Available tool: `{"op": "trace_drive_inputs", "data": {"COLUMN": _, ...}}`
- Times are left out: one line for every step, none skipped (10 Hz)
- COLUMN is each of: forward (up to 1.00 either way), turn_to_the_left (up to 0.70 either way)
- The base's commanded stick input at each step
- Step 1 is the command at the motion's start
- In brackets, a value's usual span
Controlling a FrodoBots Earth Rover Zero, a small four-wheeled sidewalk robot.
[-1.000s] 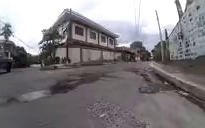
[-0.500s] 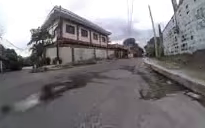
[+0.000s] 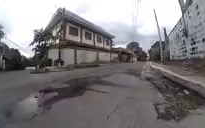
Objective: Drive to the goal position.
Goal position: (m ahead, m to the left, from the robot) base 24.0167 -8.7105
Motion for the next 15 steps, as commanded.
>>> {"op": "trace_drive_inputs", "data": {"forward": 1.00, "turn_to_the_left": -0.37}}
{"op": "trace_drive_inputs", "data": {"forward": 1.00, "turn_to_the_left": -0.37}}
{"op": "trace_drive_inputs", "data": {"forward": 1.00, "turn_to_the_left": -0.37}}
{"op": "trace_drive_inputs", "data": {"forward": 1.00, "turn_to_the_left": -0.33}}
{"op": "trace_drive_inputs", "data": {"forward": 1.00, "turn_to_the_left": 0.03}}
{"op": "trace_drive_inputs", "data": {"forward": 1.00, "turn_to_the_left": 0.03}}
{"op": "trace_drive_inputs", "data": {"forward": 1.00, "turn_to_the_left": 0.03}}
{"op": "trace_drive_inputs", "data": {"forward": 1.00, "turn_to_the_left": 0.03}}
{"op": "trace_drive_inputs", "data": {"forward": 1.00, "turn_to_the_left": 0.03}}
{"op": "trace_drive_inputs", "data": {"forward": 1.00, "turn_to_the_left": 0.03}}
{"op": "trace_drive_inputs", "data": {"forward": 1.00, "turn_to_the_left": 0.03}}
{"op": "trace_drive_inputs", "data": {"forward": 1.00, "turn_to_the_left": 0.03}}
{"op": "trace_drive_inputs", "data": {"forward": 1.00, "turn_to_the_left": 0.03}}
{"op": "trace_drive_inputs", "data": {"forward": 1.00, "turn_to_the_left": 0.03}}
{"op": "trace_drive_inputs", "data": {"forward": 1.00, "turn_to_the_left": 0.03}}
